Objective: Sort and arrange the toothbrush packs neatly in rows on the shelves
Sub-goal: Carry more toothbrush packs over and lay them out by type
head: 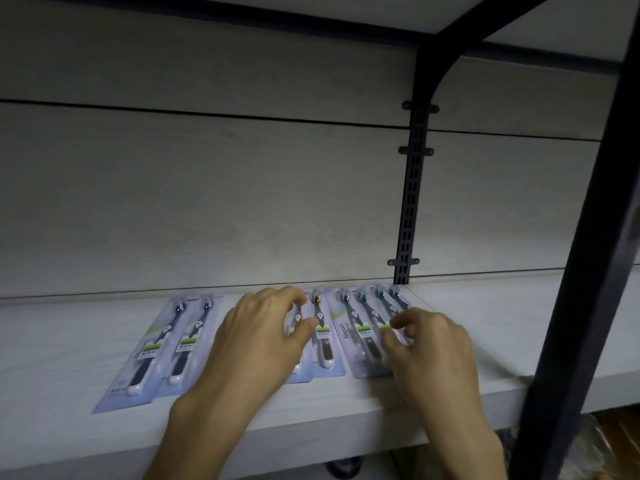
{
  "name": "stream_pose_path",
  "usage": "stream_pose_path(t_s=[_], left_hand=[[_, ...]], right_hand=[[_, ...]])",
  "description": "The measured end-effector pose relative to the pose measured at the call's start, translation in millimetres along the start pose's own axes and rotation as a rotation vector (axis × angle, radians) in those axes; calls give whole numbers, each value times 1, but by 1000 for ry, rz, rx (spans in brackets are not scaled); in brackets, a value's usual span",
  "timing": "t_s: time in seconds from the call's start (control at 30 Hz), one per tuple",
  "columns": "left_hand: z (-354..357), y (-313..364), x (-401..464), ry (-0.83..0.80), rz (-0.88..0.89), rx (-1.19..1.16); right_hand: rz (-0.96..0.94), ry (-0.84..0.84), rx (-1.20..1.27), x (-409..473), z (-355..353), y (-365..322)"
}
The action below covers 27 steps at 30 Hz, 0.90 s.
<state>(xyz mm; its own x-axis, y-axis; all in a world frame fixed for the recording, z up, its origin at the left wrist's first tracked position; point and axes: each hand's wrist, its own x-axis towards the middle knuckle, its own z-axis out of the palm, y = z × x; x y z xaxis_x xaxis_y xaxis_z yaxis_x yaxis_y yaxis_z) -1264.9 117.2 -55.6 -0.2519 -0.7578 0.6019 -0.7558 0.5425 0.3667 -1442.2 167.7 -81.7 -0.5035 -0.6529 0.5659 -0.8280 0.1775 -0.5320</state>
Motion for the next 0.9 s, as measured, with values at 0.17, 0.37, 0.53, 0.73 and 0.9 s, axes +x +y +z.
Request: stream_pose_path(t_s=[0.17,0.37,0.53,0.73,0.9], left_hand=[[-10,-2,-21,38,-36,10],[-39,-24,-65,160,-158,162],[-83,-50,-105,214,-266,280],[-138,-81,-142,230,-324,385],[-190,-110,-169,222,-299,410]], right_hand=[[-217,59,122,1,-8,-12],[-465,34,373,-27,3,-51],[-526,-106,421,-62,23,-93],[-649,-199,377,-108,29,-149],[-659,-186,361,-149,27,-205]])
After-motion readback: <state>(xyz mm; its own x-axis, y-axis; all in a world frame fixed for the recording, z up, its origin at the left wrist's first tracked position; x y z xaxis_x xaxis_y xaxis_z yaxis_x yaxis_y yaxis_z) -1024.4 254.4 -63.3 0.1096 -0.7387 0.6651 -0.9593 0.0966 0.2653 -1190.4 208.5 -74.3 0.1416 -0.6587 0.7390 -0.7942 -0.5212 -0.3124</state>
